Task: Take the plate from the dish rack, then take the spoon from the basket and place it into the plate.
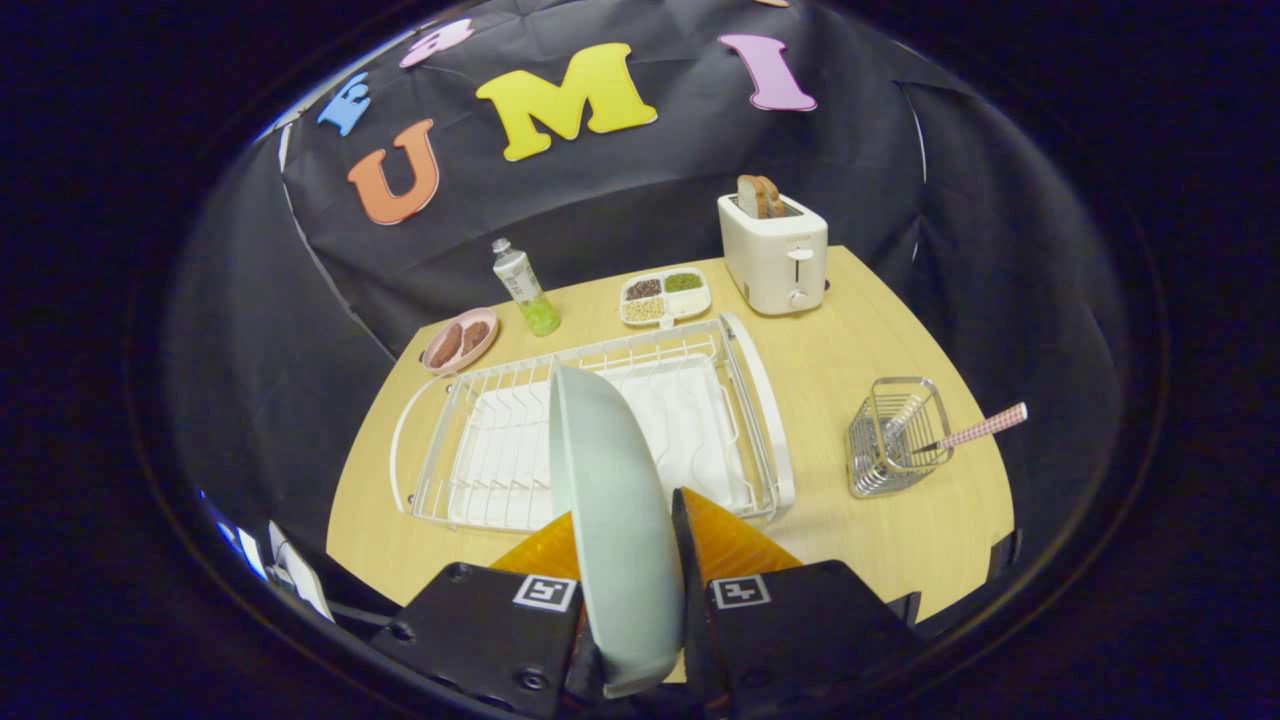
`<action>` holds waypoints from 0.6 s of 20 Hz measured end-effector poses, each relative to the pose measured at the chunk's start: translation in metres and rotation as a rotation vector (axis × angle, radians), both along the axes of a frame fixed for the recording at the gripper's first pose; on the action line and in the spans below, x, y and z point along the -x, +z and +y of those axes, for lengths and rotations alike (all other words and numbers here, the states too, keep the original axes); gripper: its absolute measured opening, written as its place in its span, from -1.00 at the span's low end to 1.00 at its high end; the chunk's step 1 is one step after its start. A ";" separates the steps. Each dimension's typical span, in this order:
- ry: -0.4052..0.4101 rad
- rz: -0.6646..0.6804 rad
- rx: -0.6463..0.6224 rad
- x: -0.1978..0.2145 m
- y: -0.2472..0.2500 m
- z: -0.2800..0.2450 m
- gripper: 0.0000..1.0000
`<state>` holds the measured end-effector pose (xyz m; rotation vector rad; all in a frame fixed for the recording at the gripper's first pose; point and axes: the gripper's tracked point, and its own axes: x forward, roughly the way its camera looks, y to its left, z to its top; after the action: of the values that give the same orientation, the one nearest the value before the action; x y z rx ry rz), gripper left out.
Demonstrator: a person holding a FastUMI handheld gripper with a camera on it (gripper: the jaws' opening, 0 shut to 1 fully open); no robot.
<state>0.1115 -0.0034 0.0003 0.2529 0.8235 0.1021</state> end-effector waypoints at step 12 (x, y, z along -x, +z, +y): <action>-0.015 0.027 -0.251 0.049 -0.071 0.026 -0.29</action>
<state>0.0621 0.0226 -0.0711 0.4975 0.8359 0.1882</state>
